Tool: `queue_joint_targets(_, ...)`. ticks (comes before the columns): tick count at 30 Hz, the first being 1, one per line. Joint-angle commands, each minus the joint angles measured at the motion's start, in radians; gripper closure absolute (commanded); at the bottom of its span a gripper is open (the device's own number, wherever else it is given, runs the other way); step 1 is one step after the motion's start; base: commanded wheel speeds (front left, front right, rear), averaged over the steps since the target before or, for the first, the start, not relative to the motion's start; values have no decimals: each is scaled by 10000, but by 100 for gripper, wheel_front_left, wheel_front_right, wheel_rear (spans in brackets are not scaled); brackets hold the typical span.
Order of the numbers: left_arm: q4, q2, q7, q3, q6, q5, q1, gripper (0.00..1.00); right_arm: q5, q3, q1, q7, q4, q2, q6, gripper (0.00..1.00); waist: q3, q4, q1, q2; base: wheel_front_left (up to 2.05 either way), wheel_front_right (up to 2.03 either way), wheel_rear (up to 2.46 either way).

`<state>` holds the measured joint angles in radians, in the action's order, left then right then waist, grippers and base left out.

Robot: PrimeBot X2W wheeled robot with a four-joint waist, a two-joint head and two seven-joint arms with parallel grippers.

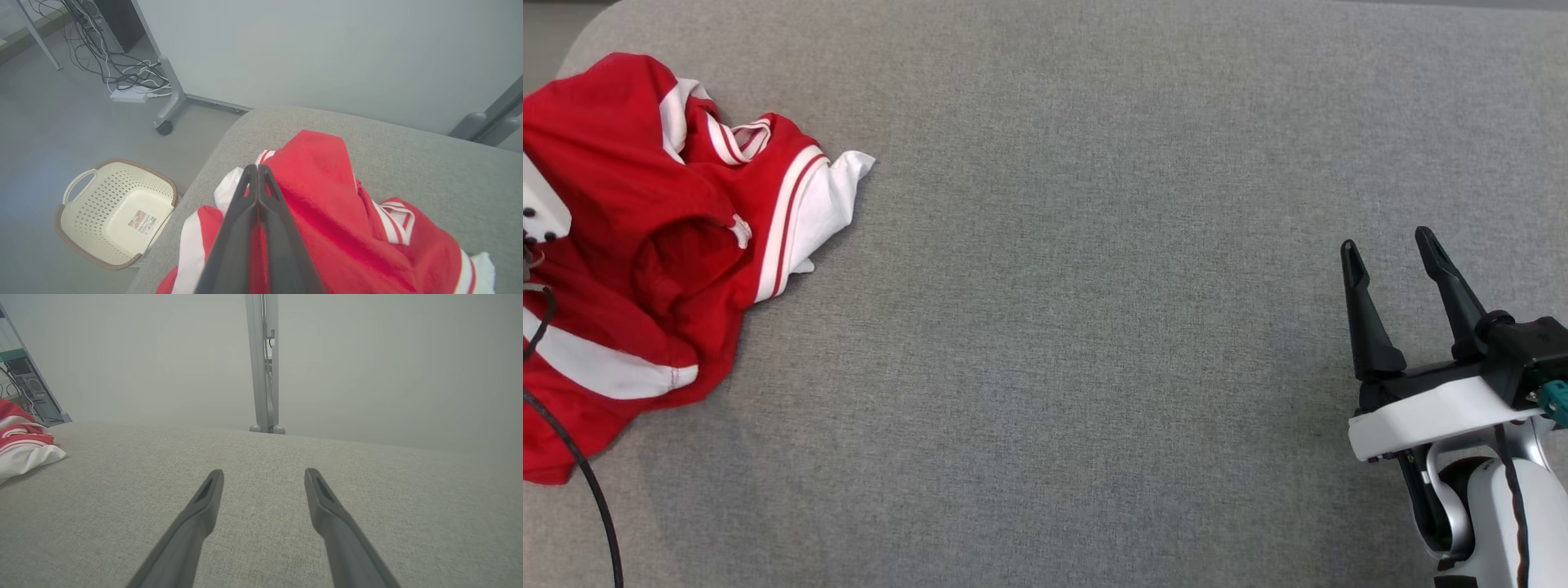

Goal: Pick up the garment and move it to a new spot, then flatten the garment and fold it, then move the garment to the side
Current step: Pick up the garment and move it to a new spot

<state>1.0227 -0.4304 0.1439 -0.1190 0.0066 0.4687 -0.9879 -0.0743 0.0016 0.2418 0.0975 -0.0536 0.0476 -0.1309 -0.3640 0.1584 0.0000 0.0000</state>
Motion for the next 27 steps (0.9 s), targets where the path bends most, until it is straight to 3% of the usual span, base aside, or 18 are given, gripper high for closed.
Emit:
queue_joint_targets(1, -52, -54, -187, -32, 16, -72, -230, 100, -33, -57, 50, 76, 18, 53, 3, 0, 78, 67, 0, 0, 0, 0, 0)
queue_joint_targets(8, -1129, 107, -1551, -381, -26, -448, -715, 100, -99, -186, -128, 185, -77, 53, 1, 0, 673, 252, 0, 0, 0, 0, 0)
queue_joint_targets(12, -2362, 468, -1720, -707, -163, -540, -354, 100, -256, -284, -264, 296, -121, 54, 3, 0, 1079, 221, 0, 0, 0, 0, 0)
queue_joint_targets(16, -4256, 1074, -1285, -1166, -323, -408, 500, 100, -382, -395, -357, 369, -110, 51, 3, 0, 1335, 71, 0, 0, 0, 0, 0)
queue_joint_targets(27, -10164, 2025, 608, -2812, 212, -356, 3488, 100, -640, -415, -377, 504, -18, 50, 3, 0, 1493, -1167, 0, 0, 0, 0, 0)
